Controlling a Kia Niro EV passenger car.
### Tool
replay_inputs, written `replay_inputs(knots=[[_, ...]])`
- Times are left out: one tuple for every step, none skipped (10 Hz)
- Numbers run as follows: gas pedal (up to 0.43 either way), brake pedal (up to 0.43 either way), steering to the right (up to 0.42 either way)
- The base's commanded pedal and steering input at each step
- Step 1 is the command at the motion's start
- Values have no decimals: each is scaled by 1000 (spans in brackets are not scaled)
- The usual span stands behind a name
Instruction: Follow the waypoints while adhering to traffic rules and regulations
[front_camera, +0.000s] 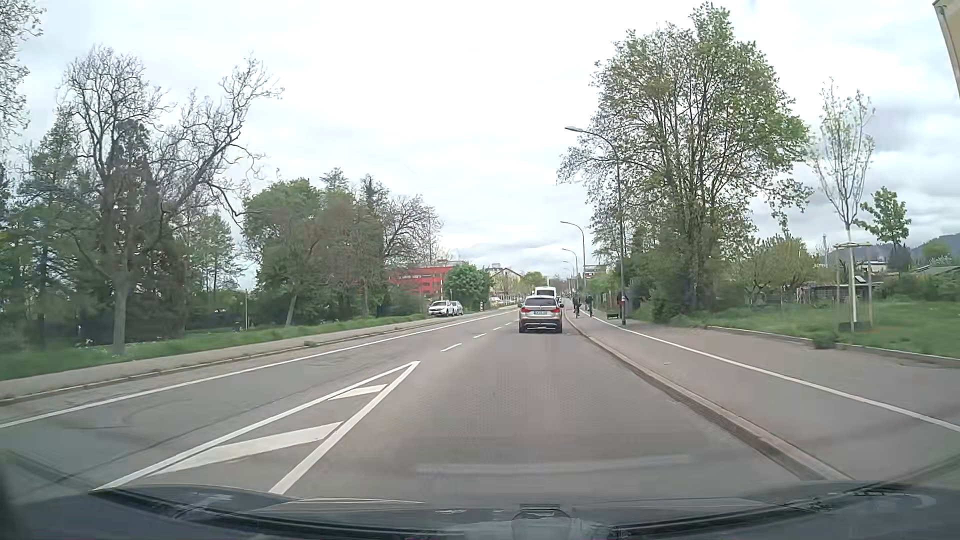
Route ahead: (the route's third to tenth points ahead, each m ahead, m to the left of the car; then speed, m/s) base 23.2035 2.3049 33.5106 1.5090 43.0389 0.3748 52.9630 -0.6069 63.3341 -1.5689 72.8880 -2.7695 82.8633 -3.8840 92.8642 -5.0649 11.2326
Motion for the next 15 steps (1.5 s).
replay_inputs(knots=[[98, 0, 14], [98, 0, 14], [98, 0, 14], [98, 0, 14], [98, 0, 14], [98, 0, 14], [98, 0, 14], [98, 0, 14], [98, 0, 14], [98, 0, 14], [98, 0, 14], [98, 0, 15], [98, 0, 15], [98, 0, 15], [98, 0, 15]])
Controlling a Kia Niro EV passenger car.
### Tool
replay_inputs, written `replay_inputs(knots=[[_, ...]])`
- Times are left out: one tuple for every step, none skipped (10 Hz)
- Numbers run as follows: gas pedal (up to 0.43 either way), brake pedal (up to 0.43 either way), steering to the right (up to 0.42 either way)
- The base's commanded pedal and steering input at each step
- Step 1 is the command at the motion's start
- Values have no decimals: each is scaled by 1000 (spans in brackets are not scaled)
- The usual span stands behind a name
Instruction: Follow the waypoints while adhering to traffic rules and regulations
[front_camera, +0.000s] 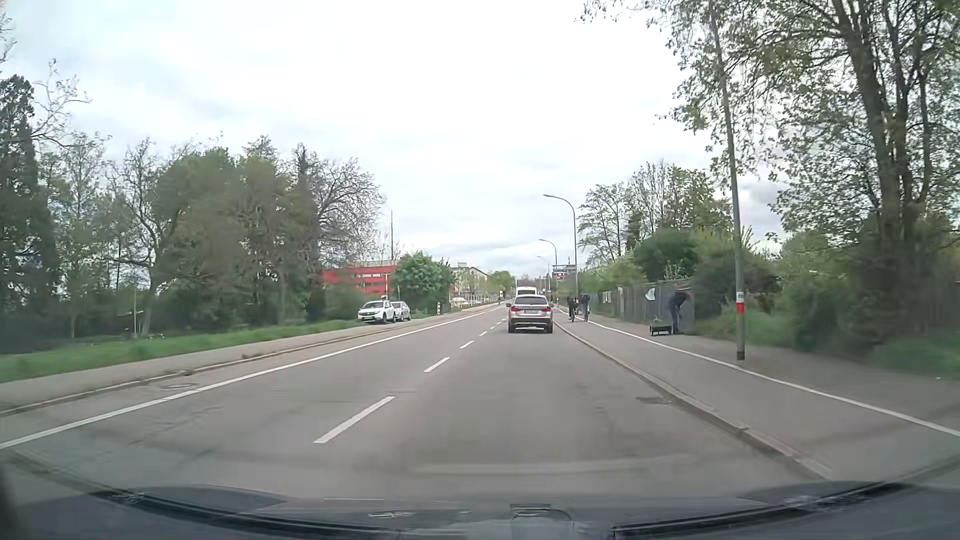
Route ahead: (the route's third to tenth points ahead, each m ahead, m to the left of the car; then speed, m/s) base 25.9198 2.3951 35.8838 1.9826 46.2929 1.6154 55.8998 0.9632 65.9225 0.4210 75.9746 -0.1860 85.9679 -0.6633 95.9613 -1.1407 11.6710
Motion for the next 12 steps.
replay_inputs(knots=[[98, 0, 15], [98, 0, 15], [87, 0, 15], [87, 0, 15], [87, 0, 15], [87, 0, 15], [87, 0, 14], [87, 0, 14], [79, 0, 13], [67, 0, 11], [67, 0, 9], [67, 0, 7]])
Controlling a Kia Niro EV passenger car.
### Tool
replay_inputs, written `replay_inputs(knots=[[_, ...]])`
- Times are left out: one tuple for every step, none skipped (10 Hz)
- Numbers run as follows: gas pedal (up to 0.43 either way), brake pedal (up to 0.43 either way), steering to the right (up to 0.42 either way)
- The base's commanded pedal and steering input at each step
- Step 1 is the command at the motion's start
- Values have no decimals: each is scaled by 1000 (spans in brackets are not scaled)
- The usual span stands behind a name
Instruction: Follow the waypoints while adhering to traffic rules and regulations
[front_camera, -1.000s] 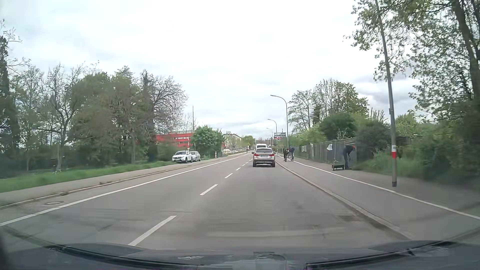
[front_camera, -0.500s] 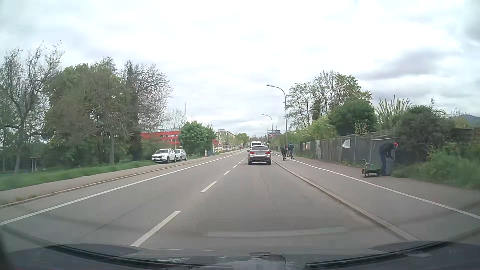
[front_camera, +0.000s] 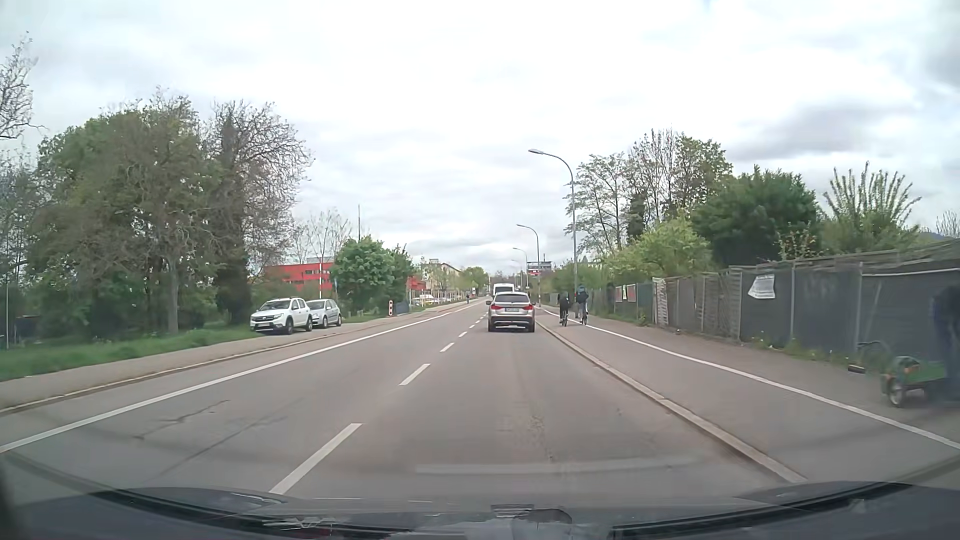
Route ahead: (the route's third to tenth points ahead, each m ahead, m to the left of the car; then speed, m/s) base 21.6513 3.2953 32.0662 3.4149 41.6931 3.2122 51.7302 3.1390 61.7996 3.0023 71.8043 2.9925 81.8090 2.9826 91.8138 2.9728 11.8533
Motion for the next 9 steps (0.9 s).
replay_inputs(knots=[[67, 0, 6], [67, 0, 5], [67, 0, 5], [67, 0, 3], [67, 0, 3], [67, 0, 3], [67, 0, 3], [67, 0, 2], [59, 0, 0]])
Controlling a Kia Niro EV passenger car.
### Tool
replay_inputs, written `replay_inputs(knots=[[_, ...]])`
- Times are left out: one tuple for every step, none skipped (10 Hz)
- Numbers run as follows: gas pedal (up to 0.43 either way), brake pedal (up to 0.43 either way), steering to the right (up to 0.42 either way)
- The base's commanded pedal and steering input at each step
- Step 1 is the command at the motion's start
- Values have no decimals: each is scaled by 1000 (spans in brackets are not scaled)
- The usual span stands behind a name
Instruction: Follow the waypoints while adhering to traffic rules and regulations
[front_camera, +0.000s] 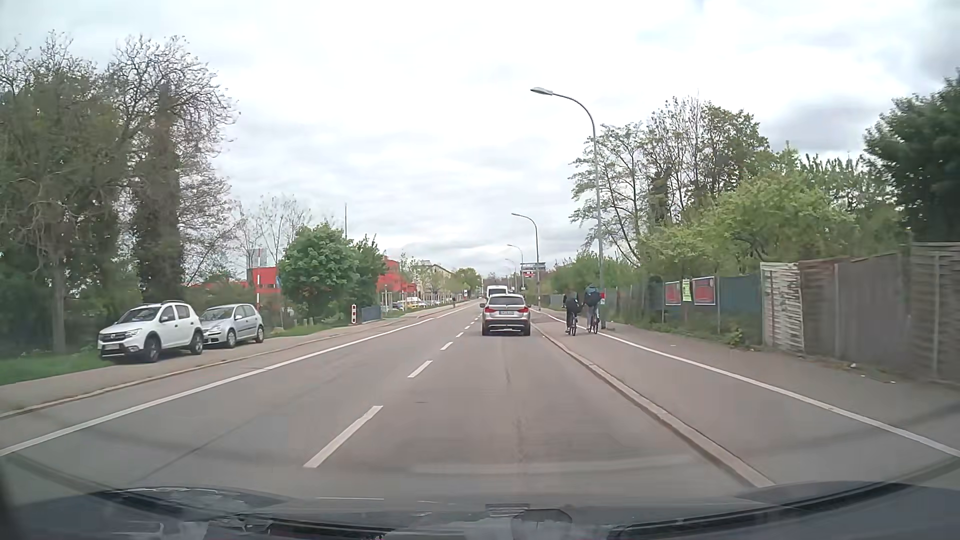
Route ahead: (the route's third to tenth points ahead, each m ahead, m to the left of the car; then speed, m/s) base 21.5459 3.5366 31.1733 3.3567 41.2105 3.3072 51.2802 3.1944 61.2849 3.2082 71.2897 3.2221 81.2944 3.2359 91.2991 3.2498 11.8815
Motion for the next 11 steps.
replay_inputs(knots=[[59, 0, -1], [47, 0, -2], [47, 0, -2], [39, 0, -2], [39, 0, -2], [39, 0, -2], [39, 0, -2], [39, 0, -3], [39, 0, -4], [39, 0, -4], [39, 0, -4]])
